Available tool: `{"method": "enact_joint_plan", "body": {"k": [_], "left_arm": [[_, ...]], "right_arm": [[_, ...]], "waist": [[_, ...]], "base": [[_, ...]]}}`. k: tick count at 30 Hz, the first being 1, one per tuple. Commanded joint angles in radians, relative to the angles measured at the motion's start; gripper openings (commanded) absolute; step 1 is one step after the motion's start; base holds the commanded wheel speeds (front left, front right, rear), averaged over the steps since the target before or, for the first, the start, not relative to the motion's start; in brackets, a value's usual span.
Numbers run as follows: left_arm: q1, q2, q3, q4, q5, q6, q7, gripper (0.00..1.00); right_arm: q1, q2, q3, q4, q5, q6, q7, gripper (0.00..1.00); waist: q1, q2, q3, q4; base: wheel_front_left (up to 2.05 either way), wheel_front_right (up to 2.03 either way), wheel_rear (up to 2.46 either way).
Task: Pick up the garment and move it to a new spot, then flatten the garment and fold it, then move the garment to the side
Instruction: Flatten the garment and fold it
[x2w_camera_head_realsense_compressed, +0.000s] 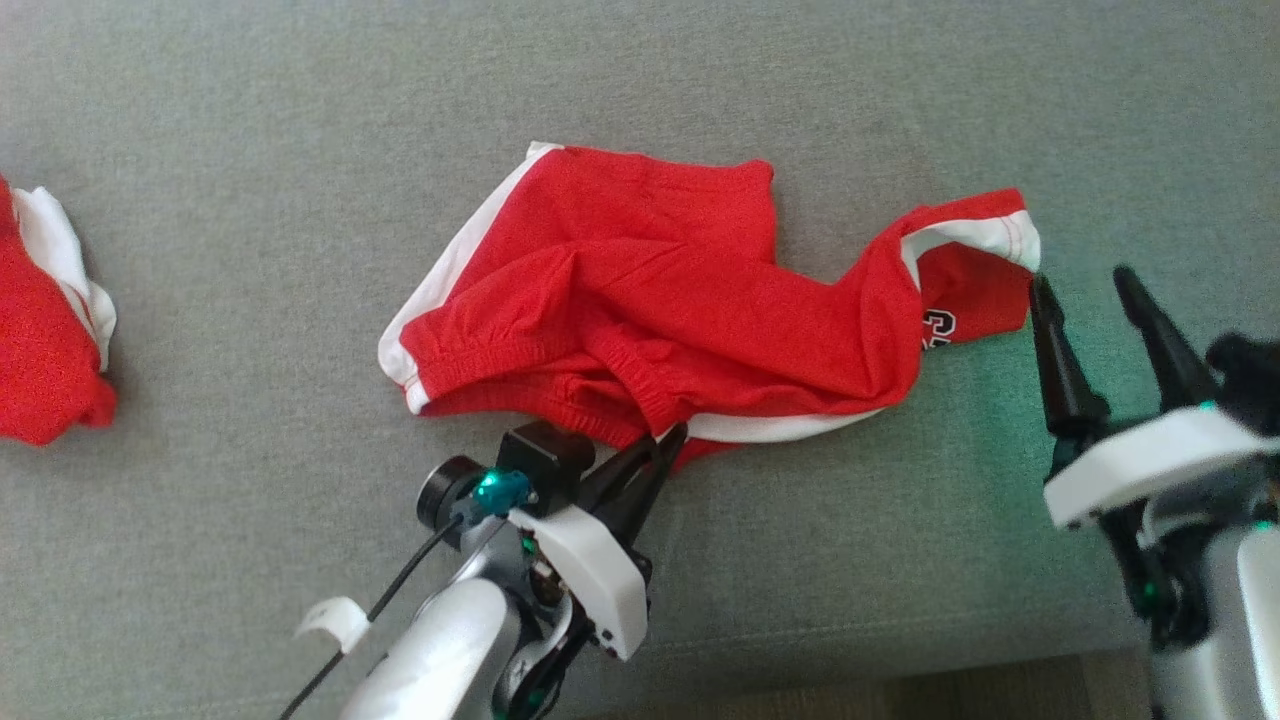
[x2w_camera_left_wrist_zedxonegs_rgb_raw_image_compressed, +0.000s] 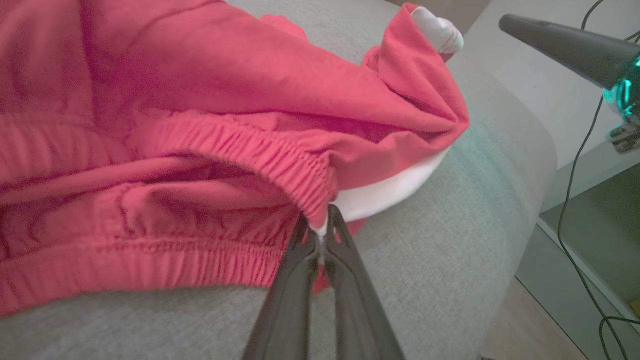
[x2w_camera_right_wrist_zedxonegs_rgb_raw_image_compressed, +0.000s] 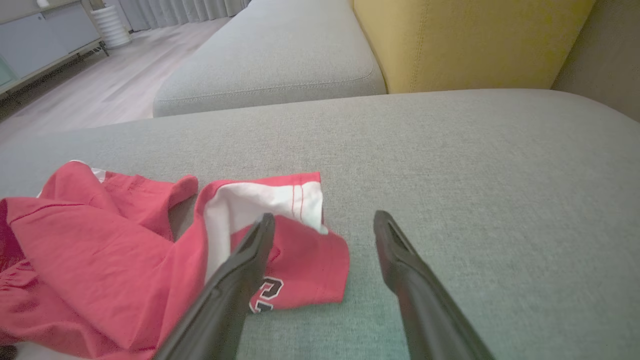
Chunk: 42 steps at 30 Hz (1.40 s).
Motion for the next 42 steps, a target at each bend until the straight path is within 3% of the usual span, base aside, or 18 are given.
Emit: {"method": "enact_joint_plan", "body": {"k": [1, 11, 12, 13, 14, 20, 27, 37, 42], "left_arm": [[-0.038, -0.004, 0.02, -0.026, 0.002, 0.003, -0.013, 0.0], [-0.066, -0.005, 0.015, -0.015, 0.0, 0.006, -0.038, 0.0], [-0.069, -0.005, 0.016, -0.015, 0.0, 0.007, -0.044, 0.0], [-0.072, -0.004, 0.017, -0.017, 0.001, 0.008, -0.053, 0.0], [-0.074, -0.002, 0.019, -0.02, 0.002, 0.009, -0.062, 0.0], [-0.077, 0.019, 0.051, -0.072, 0.008, 0.034, -0.112, 0.0], [-0.091, 0.102, 0.117, -0.252, 0.034, 0.081, -0.111, 0.0], [-0.243, 0.22, 0.243, -0.523, 0.085, 0.12, -0.032, 0.0], [-0.337, 0.241, 0.284, -0.585, 0.077, 0.117, 0.015, 0.0]], "right_arm": [[-0.046, -0.032, 0.029, -0.023, 0.012, 0.004, 0.021, 1.0], [-0.165, -0.118, 0.104, 0.092, 0.077, 0.004, 0.153, 1.0], [-0.17, -0.122, 0.109, 0.099, 0.084, 0.004, 0.156, 0.84], [-0.175, -0.125, 0.111, 0.101, 0.089, 0.004, 0.149, 0.1], [-0.177, -0.126, 0.108, 0.1, 0.093, 0.004, 0.138, 0.0], [-0.146, -0.115, 0.076, 0.059, 0.108, 0.004, 0.083, 0.0], [-0.105, -0.086, 0.039, -0.102, 0.11, 0.004, 0.035, 0.0], [-0.168, -0.094, -0.017, -0.355, 0.096, 0.004, 0.122, 0.0], [-0.216, -0.099, -0.048, -0.435, 0.103, 0.004, 0.185, 0.0]], "waist": [[0.0, 0.0, 0.006, 0.004], [0.0, 0.0, 0.036, 0.038], [0.0, 0.0, 0.039, 0.042], [0.0, 0.0, 0.04, 0.045], [0.0, 0.0, 0.04, 0.048], [0.0, 0.0, 0.021, 0.057], [0.0, 0.0, -0.041, 0.057], [0.0, 0.0, -0.125, 0.061], [0.0, 0.0, -0.144, 0.059]], "base": [[0.0, 0.0, 0.0], [0.0, 0.0, 0.0], [0.0, 0.0, 0.0], [0.0, 0.0, 0.0], [0.0, 0.0, 0.0], [0.0, 0.0, 0.0], [0.0, 0.0, 0.0], [0.0, 0.0, 0.0], [0.0, 0.0, 0.0]]}}
